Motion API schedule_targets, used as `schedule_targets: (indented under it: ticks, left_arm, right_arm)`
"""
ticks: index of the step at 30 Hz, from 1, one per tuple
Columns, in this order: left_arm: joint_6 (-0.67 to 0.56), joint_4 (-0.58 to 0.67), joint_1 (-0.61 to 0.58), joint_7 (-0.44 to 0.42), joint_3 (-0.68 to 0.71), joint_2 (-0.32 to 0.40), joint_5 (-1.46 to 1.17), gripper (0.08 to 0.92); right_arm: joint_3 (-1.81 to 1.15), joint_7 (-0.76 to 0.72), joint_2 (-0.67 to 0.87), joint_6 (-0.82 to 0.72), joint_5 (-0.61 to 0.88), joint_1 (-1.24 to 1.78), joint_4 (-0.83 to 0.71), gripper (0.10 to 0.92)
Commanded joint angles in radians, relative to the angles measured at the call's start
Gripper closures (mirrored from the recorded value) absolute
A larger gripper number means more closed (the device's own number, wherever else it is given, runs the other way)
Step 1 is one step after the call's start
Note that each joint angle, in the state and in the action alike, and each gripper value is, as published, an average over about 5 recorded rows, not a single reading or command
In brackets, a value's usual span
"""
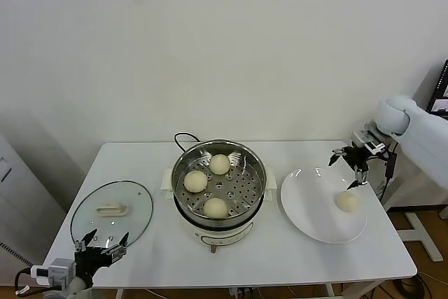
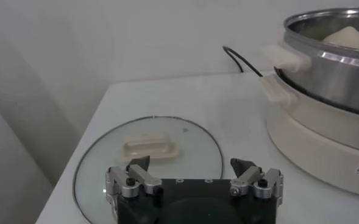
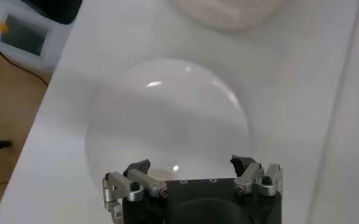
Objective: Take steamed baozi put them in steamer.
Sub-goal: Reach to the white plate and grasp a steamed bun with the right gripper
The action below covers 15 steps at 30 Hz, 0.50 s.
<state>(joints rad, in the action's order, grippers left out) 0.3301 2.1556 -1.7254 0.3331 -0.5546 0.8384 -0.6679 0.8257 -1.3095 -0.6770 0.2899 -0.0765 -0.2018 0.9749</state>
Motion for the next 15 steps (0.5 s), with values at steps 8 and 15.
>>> schedule_targets:
  ticks: [8,15]
  left_arm:
    - [-0.002,-0.003,0.005,-0.001,0.007,-0.005,0.000,0.177]
    - [-0.003,-0.003,0.005,-0.001,0.010,-0.004,0.000,0.177]
  right_arm:
    - [-0.205,0.085,-0.063,0.052,-0.244,0.207,-0.173,0.203]
    - [-0.237,0.111,-0.083,0.053,-0.265,0.246,-0.192,0.203]
